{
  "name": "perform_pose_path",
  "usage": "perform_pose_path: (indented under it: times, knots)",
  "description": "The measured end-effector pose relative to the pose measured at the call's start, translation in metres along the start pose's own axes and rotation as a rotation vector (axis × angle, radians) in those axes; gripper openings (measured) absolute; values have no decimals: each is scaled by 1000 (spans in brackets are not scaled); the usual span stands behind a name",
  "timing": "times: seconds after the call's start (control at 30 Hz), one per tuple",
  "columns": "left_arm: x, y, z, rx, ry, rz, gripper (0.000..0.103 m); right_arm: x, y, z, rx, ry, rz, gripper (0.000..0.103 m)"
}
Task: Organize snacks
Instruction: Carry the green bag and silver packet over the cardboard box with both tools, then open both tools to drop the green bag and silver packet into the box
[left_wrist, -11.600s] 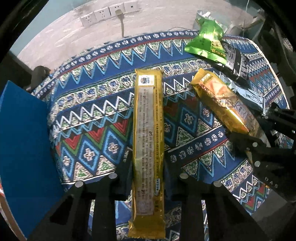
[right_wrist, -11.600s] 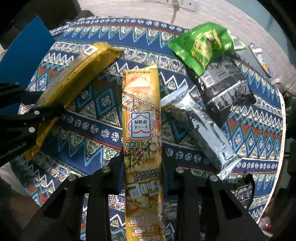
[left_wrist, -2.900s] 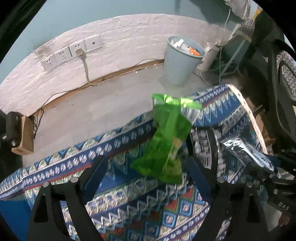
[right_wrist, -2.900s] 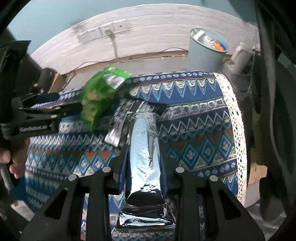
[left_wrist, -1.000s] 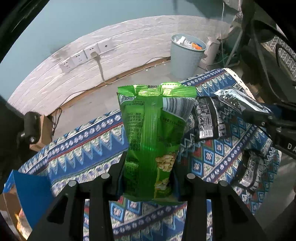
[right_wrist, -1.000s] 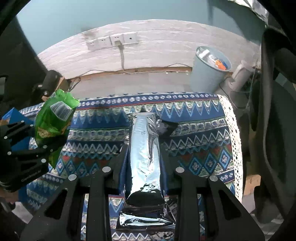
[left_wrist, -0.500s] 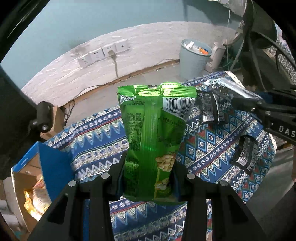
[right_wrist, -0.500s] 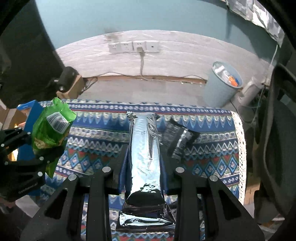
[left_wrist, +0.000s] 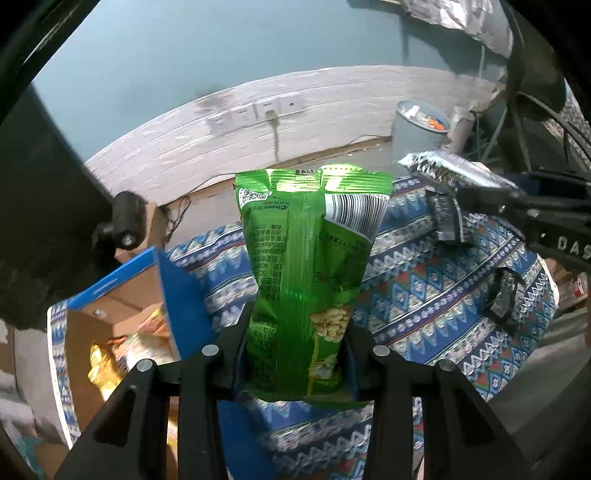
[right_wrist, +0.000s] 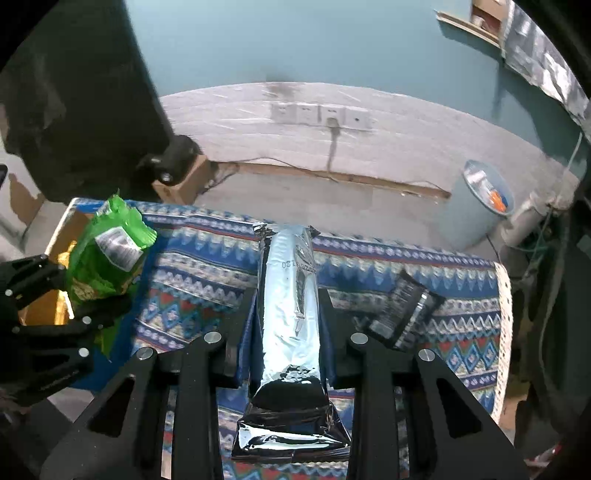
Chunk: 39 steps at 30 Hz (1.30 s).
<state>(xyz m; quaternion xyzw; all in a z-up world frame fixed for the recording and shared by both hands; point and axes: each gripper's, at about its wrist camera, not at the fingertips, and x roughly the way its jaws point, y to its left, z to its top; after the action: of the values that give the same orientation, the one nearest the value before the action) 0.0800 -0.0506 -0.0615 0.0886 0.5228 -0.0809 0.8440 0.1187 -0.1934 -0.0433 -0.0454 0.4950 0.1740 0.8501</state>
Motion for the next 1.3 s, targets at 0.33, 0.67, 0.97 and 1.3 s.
perform_pose_path:
  times: [0.33,0.67,0.97,1.3]
  knots:
    - [-11,52,-28,-79,-3,24,41,4,58,16,-79,-10,55,29]
    - [-23,103,-52,-165,-15,66,41,17,119,29,-161,2,111,29]
    - [-27,147,-81,-257,-4,89,41,29,181,39,-242,20,154,29]
    - [-29,197,-113,-354,7,117,41,53,232,46,-283,60,199,29]
